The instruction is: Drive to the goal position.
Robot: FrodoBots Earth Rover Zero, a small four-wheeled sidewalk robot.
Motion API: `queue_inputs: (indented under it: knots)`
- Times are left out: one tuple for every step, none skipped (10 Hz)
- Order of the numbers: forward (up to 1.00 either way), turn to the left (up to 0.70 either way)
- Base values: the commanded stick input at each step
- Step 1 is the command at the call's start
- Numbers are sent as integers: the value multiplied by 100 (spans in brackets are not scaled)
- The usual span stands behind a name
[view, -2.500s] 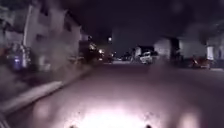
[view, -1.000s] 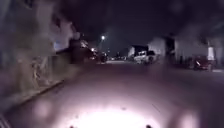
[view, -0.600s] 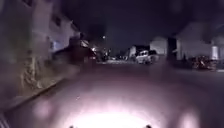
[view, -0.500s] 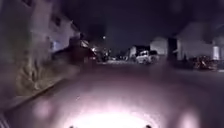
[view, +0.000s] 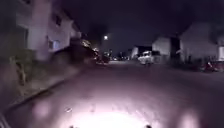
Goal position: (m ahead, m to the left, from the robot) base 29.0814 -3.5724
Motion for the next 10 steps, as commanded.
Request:
queue_inputs:
  knots:
    - [70, -14]
    - [70, 0]
    - [70, 0]
    - [70, 0]
    - [70, 0]
    - [70, -8]
    - [70, -31]
    - [70, -25]
    - [70, 0]
    - [70, 0]
